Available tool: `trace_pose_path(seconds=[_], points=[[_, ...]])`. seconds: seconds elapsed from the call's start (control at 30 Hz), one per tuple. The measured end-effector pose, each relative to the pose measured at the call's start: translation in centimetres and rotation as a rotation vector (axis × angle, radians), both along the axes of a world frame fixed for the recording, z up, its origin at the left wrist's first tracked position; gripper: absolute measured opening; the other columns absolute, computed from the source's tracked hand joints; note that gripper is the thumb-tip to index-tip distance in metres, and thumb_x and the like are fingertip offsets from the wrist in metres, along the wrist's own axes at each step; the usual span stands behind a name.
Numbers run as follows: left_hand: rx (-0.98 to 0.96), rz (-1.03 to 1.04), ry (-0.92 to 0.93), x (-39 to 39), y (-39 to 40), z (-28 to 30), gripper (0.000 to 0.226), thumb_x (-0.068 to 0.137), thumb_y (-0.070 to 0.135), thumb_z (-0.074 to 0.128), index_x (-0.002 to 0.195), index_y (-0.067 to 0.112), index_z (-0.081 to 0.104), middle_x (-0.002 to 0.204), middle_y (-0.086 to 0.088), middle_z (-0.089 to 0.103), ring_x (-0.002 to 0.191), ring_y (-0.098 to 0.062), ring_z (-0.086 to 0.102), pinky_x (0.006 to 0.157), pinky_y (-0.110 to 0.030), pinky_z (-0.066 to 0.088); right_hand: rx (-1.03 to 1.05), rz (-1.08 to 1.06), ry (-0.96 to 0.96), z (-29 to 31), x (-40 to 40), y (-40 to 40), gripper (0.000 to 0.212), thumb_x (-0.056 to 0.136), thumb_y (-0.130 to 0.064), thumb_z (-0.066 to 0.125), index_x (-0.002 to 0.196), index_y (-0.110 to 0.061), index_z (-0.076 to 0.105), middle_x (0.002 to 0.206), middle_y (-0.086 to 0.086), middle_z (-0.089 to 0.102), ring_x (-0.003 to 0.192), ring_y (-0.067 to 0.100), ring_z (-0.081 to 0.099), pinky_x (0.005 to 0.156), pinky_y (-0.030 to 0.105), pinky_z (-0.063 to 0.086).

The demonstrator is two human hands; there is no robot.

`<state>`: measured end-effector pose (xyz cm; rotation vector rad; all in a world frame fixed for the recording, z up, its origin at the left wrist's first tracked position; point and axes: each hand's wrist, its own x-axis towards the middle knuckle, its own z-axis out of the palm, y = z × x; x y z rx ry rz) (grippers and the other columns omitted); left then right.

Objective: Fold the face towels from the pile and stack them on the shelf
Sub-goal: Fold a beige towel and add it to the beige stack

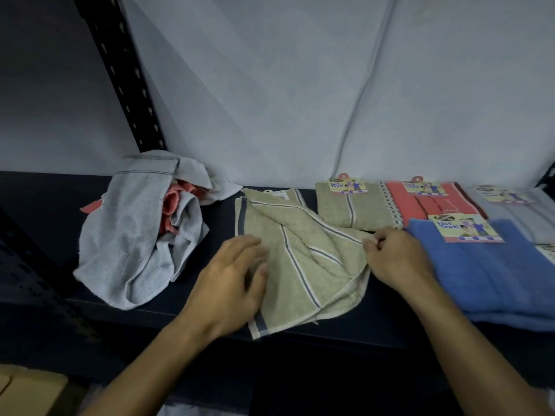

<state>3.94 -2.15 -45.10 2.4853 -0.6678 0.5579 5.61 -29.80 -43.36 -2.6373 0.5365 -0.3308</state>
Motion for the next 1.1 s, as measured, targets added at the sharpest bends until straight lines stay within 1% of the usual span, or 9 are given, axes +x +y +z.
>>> trace_pose_path(seconds=[0.13,0.27,0.33,0.43,0.53,0.63,0.83,0.97,1.1], points=[[0.047,-0.19,-0.037,-4.3,0.7,-0.6,0.031,0.091,0.042,0.062,0.108,0.018,0.072,0.12,0.01,0.06,0.118,-0.007,0.054,0.093,-0.026,0.051,0.031,-0.069,0.081,0.7,0.6,1.0,0.043,0.093,-0.039,0.056,0.123,-0.008,0.056,0.126,0.014,0.056,0.114,0.035,0.055,0.084,0.037,0.046],[0.148,-0.251,-0.07,-5.2,1.3,-1.7,0.027,0.086,0.039,0.073,0.106,0.02,0.073,0.114,0.011,0.062,0.107,-0.006,0.059,0.087,-0.029,0.052,0.032,-0.096,0.122,1.2,0.4,1.7,0.042,0.093,-0.03,0.057,0.127,-0.008,0.048,0.132,0.016,0.047,0.116,0.036,0.052,0.079,0.038,0.042],[0.18,-0.255,-0.074,-5.1,1.5,-2.0,0.027,0.086,0.036,0.072,0.108,0.021,0.072,0.115,0.011,0.061,0.106,-0.007,0.059,0.087,-0.029,0.052,-0.014,-0.069,0.122,1.5,-0.7,2.1,0.044,0.092,-0.029,0.057,0.129,-0.009,0.044,0.134,0.017,0.042,0.116,0.036,0.05,0.078,0.037,0.039],[0.21,-0.256,-0.09,-4.9,1.5,-2.1,0.023,0.089,0.033,0.066,0.108,0.021,0.072,0.115,0.01,0.061,0.105,-0.007,0.06,0.088,-0.027,0.051,-0.066,0.013,0.1,1.7,-3.5,2.7,0.054,0.09,-0.038,0.06,0.135,-0.015,0.041,0.134,0.013,0.04,0.119,0.033,0.047,0.084,0.038,0.043],[0.212,-0.25,-0.093,-5.0,1.3,-2.1,0.023,0.09,0.032,0.061,0.106,0.021,0.073,0.113,0.01,0.062,0.102,-0.007,0.061,0.086,-0.026,0.051,-0.012,0.065,0.141,1.2,-5.7,3.0,0.056,0.09,-0.045,0.06,0.138,-0.024,0.041,0.13,0.006,0.046,0.118,0.028,0.05,0.086,0.037,0.044],[0.197,-0.241,-0.076,-5.3,1.2,-2.1,0.024,0.09,0.033,0.059,0.105,0.021,0.074,0.112,0.011,0.063,0.1,-0.006,0.061,0.085,-0.023,0.051,0.07,0.073,0.171,0.7,-6.4,2.7,0.057,0.089,-0.047,0.061,0.138,-0.025,0.042,0.125,0.002,0.053,0.115,0.025,0.054,0.088,0.037,0.046],[0.166,-0.209,-0.06,-5.8,0.9,-2.1,0.026,0.091,0.033,0.056,0.104,0.02,0.074,0.112,0.01,0.064,0.099,-0.007,0.062,0.08,-0.025,0.054,0.047,0.086,0.125,0.6,-7.0,2.6,0.056,0.091,-0.043,0.061,0.14,-0.028,0.038,0.125,-0.001,0.052,0.115,0.023,0.054,0.088,0.037,0.045],[0.161,-0.205,-0.048,-6.0,0.8,-2.1,0.027,0.089,0.032,0.056,0.105,0.019,0.074,0.113,0.01,0.065,0.1,-0.006,0.062,0.078,-0.024,0.056,0.037,0.07,0.19,0.8,-6.8,2.4,0.062,0.089,-0.041,0.063,0.142,-0.027,0.033,0.13,0.001,0.048,0.116,0.024,0.053,0.088,0.038,0.044],[0.184,-0.215,-0.013,-5.8,1.2,-1.6,0.029,0.082,0.021,0.064,0.109,0.022,0.074,0.115,0.012,0.065,0.102,-0.004,0.062,0.075,-0.022,0.057,0.227,0.03,0.27,1.9,-4.7,1.8,0.081,0.074,-0.026,0.071,0.143,-0.026,0.029,0.136,0.008,0.043,0.12,0.032,0.05,0.096,0.043,0.045]])
